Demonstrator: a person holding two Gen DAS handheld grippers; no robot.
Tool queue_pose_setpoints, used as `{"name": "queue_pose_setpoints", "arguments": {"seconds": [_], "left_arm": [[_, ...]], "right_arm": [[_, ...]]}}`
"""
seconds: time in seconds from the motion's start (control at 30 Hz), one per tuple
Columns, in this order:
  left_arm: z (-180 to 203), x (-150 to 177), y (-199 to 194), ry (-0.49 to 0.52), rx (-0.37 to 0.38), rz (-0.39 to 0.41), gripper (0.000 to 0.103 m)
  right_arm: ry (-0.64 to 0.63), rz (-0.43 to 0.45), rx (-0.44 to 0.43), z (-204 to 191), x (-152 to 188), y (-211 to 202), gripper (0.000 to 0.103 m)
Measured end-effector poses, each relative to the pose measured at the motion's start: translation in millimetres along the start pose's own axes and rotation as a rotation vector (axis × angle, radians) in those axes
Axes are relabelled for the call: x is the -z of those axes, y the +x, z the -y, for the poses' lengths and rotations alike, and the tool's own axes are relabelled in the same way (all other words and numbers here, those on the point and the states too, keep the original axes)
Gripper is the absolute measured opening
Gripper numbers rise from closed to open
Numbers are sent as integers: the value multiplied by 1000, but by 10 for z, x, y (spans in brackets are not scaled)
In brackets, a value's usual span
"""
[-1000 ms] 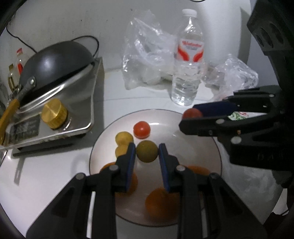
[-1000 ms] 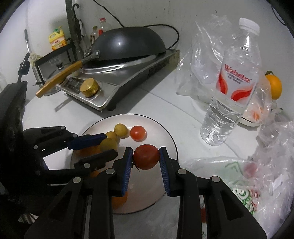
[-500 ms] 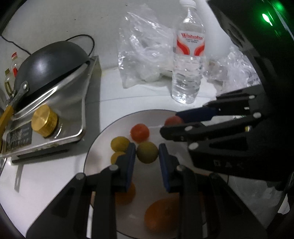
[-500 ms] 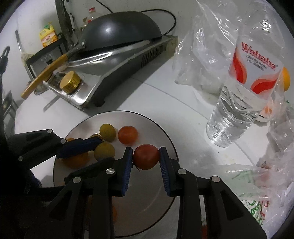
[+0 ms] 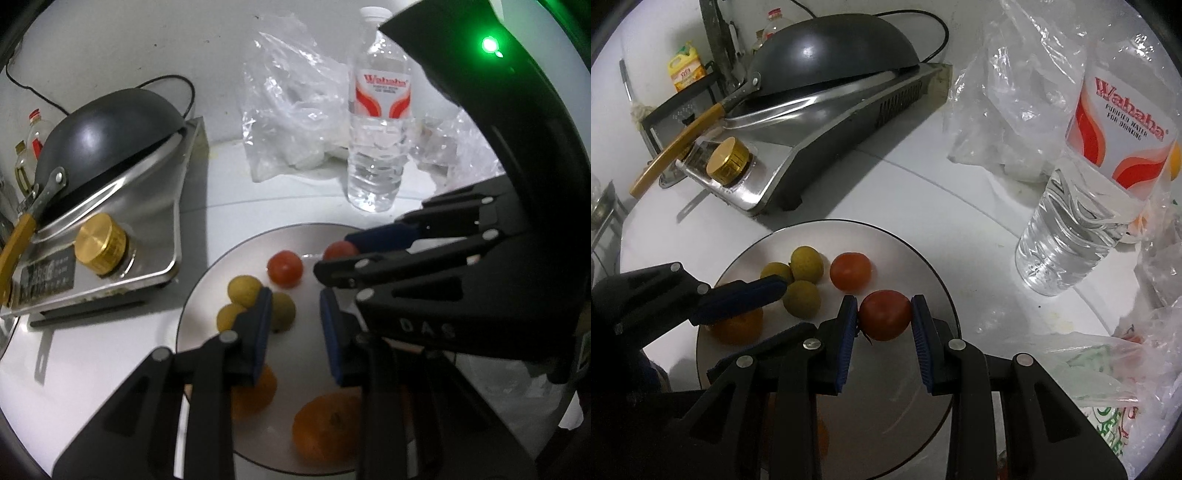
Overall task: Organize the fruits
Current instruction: 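Lower the yellow fruit onto the plate and open the left gripper, then hold the red tomato above the plate with the right gripper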
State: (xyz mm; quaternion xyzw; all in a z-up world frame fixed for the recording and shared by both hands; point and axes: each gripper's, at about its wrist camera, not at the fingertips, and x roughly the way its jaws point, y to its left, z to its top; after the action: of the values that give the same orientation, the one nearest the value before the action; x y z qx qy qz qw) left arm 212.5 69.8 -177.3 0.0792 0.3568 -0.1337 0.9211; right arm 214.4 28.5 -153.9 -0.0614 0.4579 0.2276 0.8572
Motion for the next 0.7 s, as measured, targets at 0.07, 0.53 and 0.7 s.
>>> {"name": "queue_pose_setpoints", "arguments": {"seconds": [0.07, 0.53, 0.7], "left_arm": [[6, 2, -29, 6, -2, 6, 28], [98, 47, -287, 5, -12, 24, 28], [110, 96, -397, -28, -10, 29, 28]], "right_arm": [[-1, -1, 3, -15, 8, -11, 32], [16, 58, 44, -18, 93, -401, 32], [14, 82, 55, -51, 157, -590, 32]]}}
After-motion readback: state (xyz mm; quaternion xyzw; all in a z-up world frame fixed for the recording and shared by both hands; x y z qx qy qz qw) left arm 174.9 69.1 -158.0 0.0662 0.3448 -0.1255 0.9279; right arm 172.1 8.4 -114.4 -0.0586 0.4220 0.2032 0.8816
